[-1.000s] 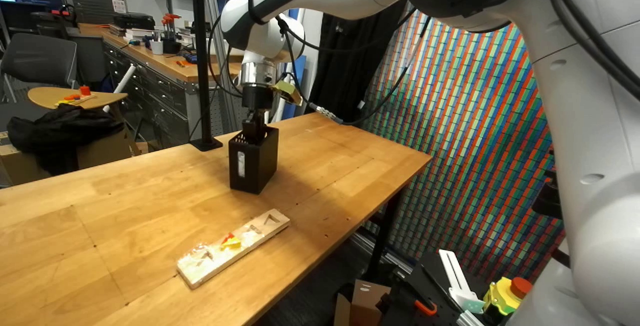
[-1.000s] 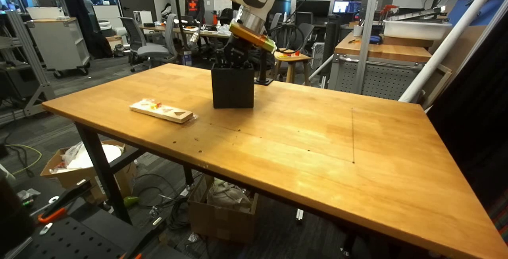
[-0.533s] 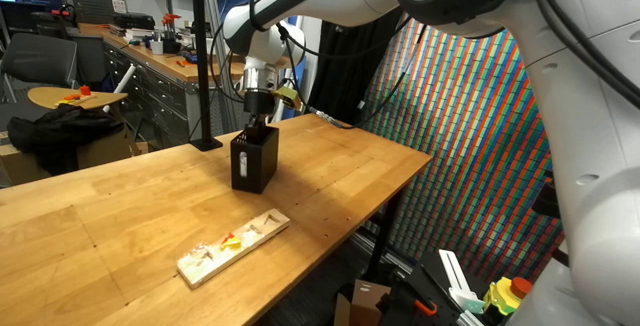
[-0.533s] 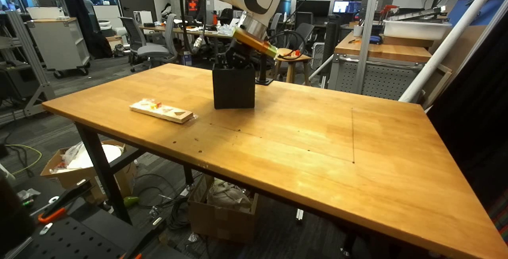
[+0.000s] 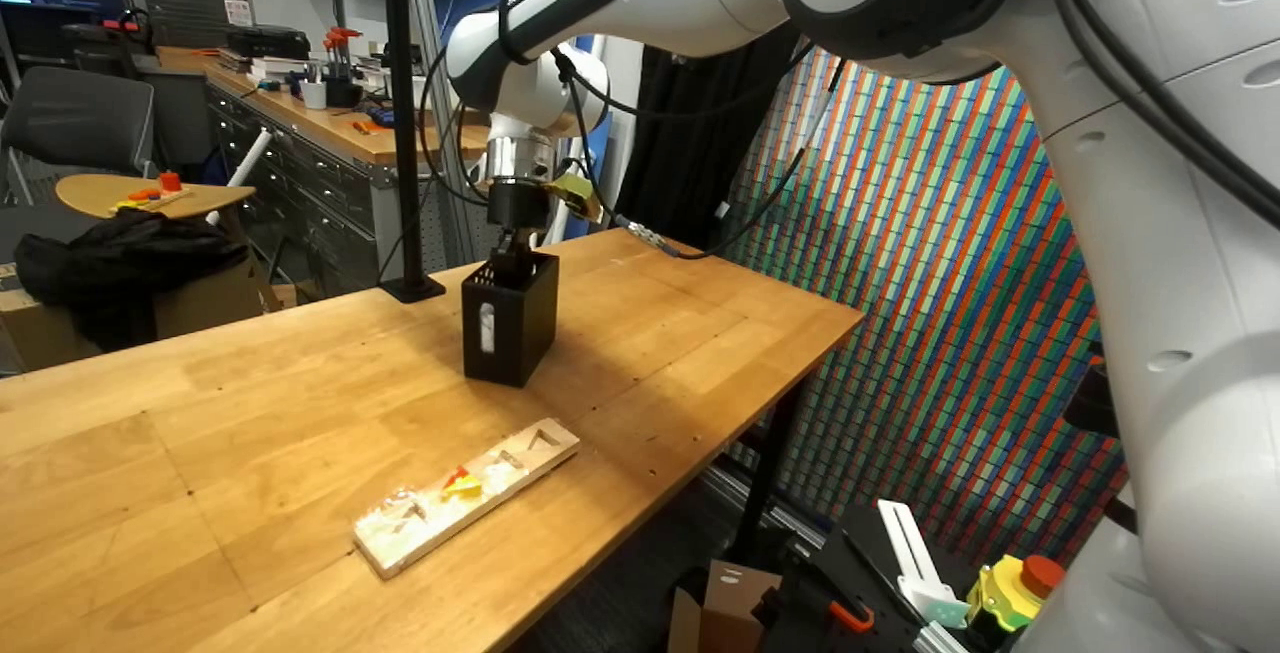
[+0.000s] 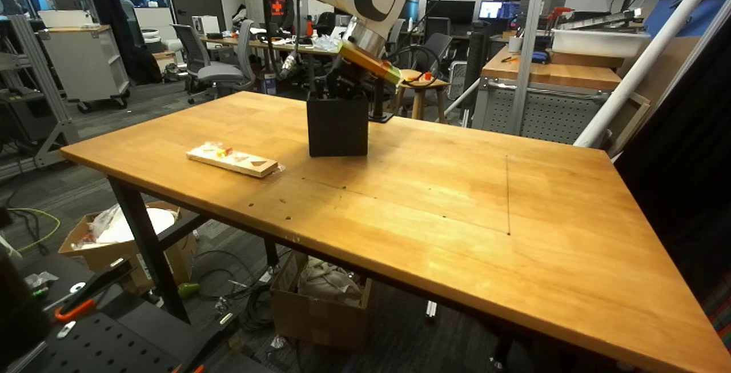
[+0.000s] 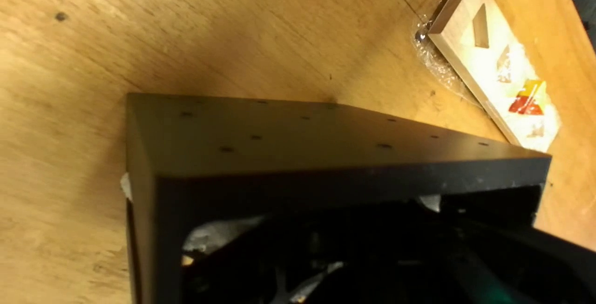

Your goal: Put the towel into the box.

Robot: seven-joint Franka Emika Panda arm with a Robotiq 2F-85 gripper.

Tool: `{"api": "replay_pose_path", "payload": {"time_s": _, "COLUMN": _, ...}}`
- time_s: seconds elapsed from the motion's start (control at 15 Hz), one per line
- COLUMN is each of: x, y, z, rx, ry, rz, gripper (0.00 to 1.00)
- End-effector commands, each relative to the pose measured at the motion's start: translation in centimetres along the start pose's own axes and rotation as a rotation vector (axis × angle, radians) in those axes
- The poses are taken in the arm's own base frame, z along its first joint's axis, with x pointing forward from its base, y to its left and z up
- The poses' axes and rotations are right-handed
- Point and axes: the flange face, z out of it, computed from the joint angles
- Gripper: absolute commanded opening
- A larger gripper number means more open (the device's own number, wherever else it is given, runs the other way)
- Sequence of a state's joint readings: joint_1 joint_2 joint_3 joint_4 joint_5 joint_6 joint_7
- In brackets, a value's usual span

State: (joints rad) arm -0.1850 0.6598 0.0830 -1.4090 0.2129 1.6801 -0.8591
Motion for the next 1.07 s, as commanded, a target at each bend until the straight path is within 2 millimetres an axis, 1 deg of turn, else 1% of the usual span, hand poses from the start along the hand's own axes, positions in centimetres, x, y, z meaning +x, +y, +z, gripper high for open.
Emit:
{"api": "replay_pose_path", "payload": {"time_s": 0.0, "x": -0.8, "y": 0.0, "z": -3.7, "rx": -0.042, "ry": 0.025, "rz": -0.003, "gripper": 0.03}}
{"api": "replay_pose_path", "payload": {"time_s": 0.27, "x": -2.1, "y": -1.0, "z": -8.1, "rx": -0.119, "ry": 0.075, "rz": 0.024, "gripper": 0.03}}
{"api": "replay_pose_path", "payload": {"time_s": 0.6, "x": -4.2, "y": -3.6, "z": -13.0, "rx": -0.199, "ry": 0.119, "rz": 0.051, "gripper": 0.03}}
{"api": "replay_pose_path", "payload": {"time_s": 0.8, "x": -5.3, "y": -5.1, "z": -15.1, "rx": -0.240, "ry": 0.141, "rz": 0.071, "gripper": 0.04}}
{"api": "replay_pose_path", "payload": {"time_s": 1.0, "x": -6.1, "y": -6.6, "z": -16.6, "rx": -0.283, "ry": 0.142, "rz": 0.078, "gripper": 0.05}}
